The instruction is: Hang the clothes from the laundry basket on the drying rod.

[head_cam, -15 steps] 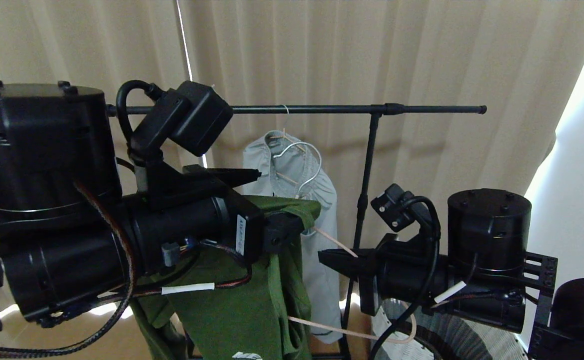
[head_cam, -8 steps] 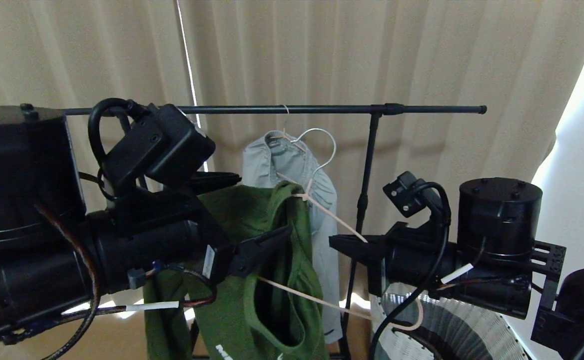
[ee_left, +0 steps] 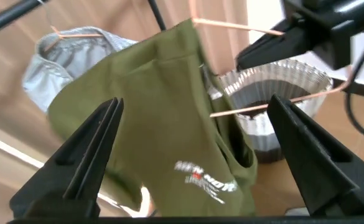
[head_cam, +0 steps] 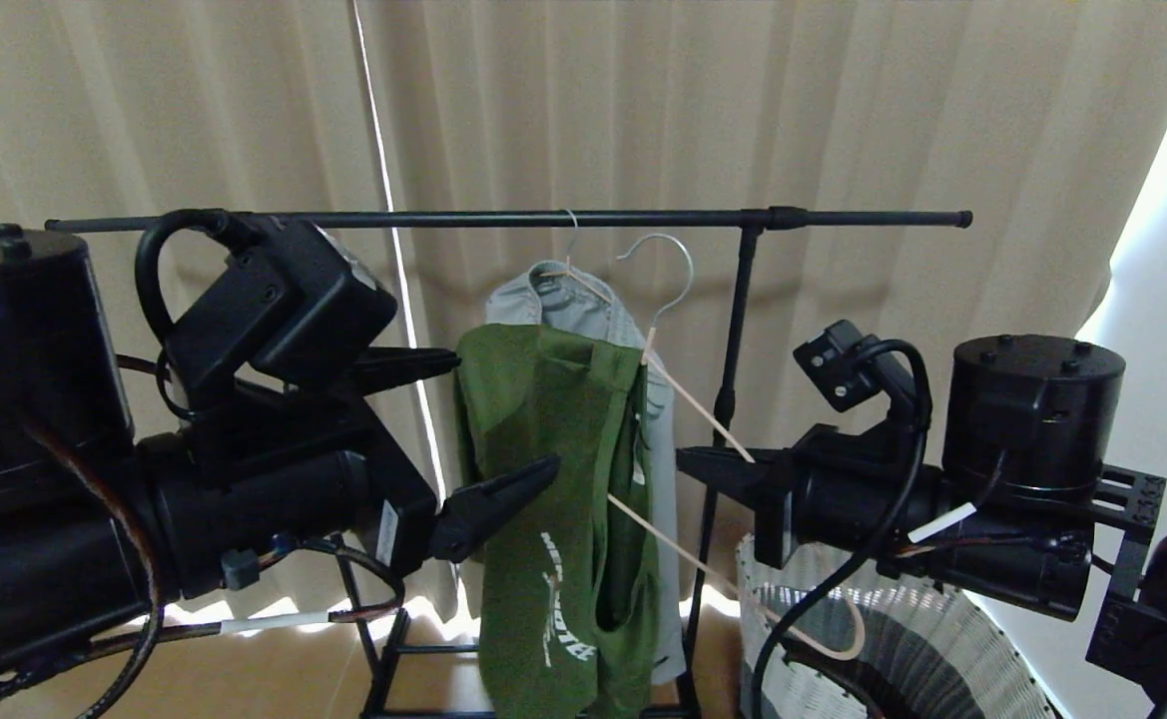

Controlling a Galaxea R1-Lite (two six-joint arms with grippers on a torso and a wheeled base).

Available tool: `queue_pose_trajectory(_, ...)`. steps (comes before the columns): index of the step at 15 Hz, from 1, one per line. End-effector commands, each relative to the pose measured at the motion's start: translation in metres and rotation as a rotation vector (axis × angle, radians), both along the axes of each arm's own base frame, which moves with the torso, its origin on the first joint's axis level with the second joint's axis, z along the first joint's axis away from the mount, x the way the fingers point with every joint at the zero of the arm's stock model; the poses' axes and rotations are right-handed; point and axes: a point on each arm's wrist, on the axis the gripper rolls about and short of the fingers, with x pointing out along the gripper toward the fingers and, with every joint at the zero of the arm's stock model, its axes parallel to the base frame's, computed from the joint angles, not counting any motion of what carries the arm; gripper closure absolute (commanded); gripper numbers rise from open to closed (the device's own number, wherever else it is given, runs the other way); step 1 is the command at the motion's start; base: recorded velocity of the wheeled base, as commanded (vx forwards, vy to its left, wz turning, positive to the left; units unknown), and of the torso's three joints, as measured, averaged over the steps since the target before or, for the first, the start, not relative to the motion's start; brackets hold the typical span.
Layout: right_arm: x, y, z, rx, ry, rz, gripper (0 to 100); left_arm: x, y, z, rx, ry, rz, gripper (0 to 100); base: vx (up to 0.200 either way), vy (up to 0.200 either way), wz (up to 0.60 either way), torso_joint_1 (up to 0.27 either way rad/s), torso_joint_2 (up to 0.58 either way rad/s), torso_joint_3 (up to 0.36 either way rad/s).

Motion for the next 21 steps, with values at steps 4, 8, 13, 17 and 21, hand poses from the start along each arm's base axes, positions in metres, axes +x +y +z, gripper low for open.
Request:
queue_pose_trajectory(4,-0.023,-0.021,0.017,-0.051,-0.044,0.010,100,0.017,0.016,-0.004,0.040,-0.098,0.084,0,0.000,0.000,0.00,0.000,0.00,0.000)
queue_pose_trajectory(8,-0.033,-0.027,0.014,-0.137,-0.091,0.050,100,0.024,0.024,-0.012,0.115,-0.166,0.036,0,0.000,0.000,0.00,0.000,0.00,0.000)
queue_pose_trajectory(13,-0.043,-0.020,0.017,-0.122,-0.130,0.169,100,0.030,0.025,-0.023,0.231,-0.223,-0.042,0,0.000,0.000,0.00,0.000,0.00,0.000)
queue_pose_trajectory(17,-0.046,-0.013,0.018,-0.104,-0.133,0.242,100,0.042,0.017,-0.019,0.258,-0.260,-0.051,0,0.000,0.000,0.00,0.000,0.00,0.000)
queue_pose_trajectory(21,-0.054,-0.004,0.018,-0.098,-0.131,0.307,100,0.047,0.014,-0.022,0.312,-0.299,-0.065,0,0.000,0.000,0.00,0.000,0.00,0.000)
